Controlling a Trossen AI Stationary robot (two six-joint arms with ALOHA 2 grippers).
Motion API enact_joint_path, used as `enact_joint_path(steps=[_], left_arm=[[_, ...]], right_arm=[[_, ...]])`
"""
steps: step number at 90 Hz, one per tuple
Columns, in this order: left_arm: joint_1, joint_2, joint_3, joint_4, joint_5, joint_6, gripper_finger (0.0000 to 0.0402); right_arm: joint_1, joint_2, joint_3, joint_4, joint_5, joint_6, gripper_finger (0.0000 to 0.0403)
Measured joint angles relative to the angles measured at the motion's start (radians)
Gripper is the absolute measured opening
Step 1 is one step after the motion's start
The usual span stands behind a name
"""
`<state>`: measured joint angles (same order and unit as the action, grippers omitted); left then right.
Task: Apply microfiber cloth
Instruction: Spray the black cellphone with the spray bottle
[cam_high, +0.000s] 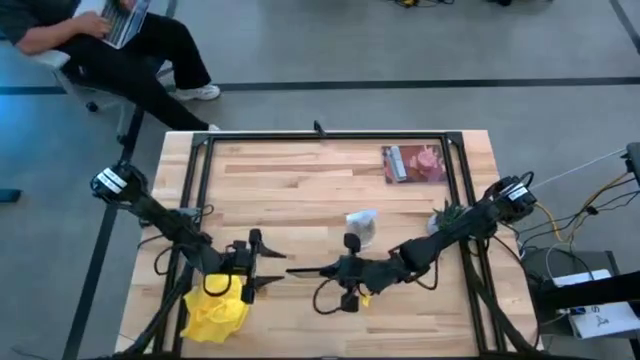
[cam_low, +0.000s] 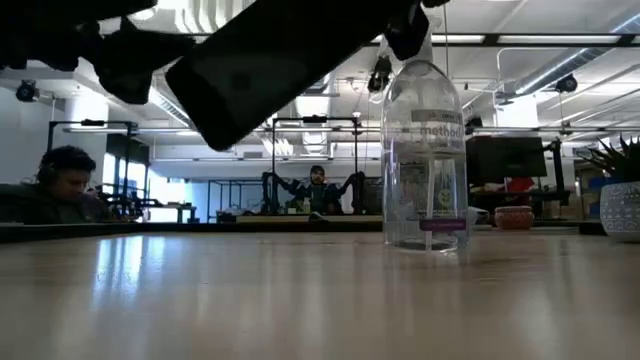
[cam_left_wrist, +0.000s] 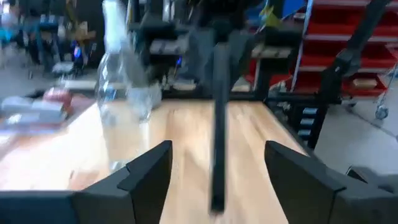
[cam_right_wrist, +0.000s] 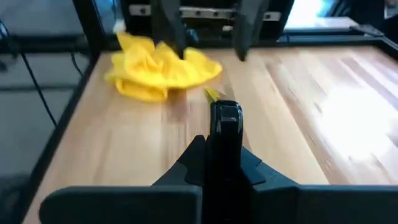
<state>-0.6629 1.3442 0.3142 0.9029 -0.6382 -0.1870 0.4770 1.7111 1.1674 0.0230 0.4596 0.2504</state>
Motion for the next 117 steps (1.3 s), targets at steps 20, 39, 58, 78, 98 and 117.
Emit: enact_joint_path(steps=[20,39,58,78,98,117], left_arm=[[0.04,-0.01,0.191,-0.457,0.035,-0.056,0.0261],[0.084,0.105,0.323,-0.591,0.114,-0.064,0.0257],[0.116,0.223,0.378,-0.615,0.124,-0.068,0.0249],[0.128,0.257,0.401,-0.603,0.125,-0.058,0.021],[0.128,0.251,0.372,-0.521,0.125,-0.051,0.014],[0.131,0.262,0.363,-0.515,0.126,-0.034,0.005]], right_arm=[[-0.016,0.002,0.129,-0.293,-0.076,0.014,0.0006],[-0.034,0.004,0.146,-0.347,-0.128,0.005,0.0006],[-0.035,0.004,0.145,-0.348,-0.128,-0.003,0.0006],[-0.035,0.005,0.144,-0.349,-0.128,-0.007,0.0006],[-0.035,0.005,0.143,-0.349,-0.128,-0.007,0.0005],[-0.036,0.006,0.142,-0.353,-0.121,-0.007,0.0005]])
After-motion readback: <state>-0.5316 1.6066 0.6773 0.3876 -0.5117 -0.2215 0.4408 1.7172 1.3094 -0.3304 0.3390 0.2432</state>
